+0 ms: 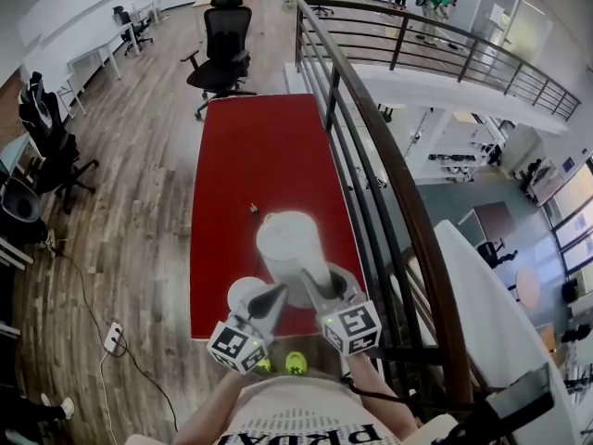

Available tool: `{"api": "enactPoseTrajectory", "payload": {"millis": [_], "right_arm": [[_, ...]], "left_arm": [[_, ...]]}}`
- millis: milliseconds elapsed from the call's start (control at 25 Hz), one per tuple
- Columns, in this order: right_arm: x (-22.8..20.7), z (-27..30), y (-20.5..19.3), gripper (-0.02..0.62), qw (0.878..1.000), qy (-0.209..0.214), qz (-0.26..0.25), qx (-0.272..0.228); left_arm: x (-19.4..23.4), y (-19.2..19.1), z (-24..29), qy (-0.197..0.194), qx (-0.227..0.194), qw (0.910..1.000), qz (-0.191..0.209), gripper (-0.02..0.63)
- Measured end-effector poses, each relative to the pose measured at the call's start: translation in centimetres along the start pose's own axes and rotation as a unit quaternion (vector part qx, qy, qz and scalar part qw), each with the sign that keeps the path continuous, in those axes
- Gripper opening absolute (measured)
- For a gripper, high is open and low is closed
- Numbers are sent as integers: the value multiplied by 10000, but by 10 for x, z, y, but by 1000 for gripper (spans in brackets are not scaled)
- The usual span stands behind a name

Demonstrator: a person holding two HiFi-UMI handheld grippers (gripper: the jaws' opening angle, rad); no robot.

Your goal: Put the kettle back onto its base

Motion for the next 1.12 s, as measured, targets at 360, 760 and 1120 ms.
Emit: {"api": "enactPoseTrajectory", "payload": {"millis": [360,760,1120], "right_arm": [[32,52,10,121,9991,416,-8,34],[59,97,-2,121,9966,794,129,158],[72,127,-12,121,9939,1054,206,233]], "left_arm": [[49,13,-33,450,14,9990,-18,-8],[92,6,-66,909,141,9958,3,-8],[128,0,-87,1326,142,9911,-36,-8]]}}
Point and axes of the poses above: the fingertips, and each gripper's own axes: z forward along the fingers, x to its left, y out of its top, the point moved 4 cm from there along -z, backward along the fingers, and after that the axes turned 14 degrees about y, right-handed, at the moved point
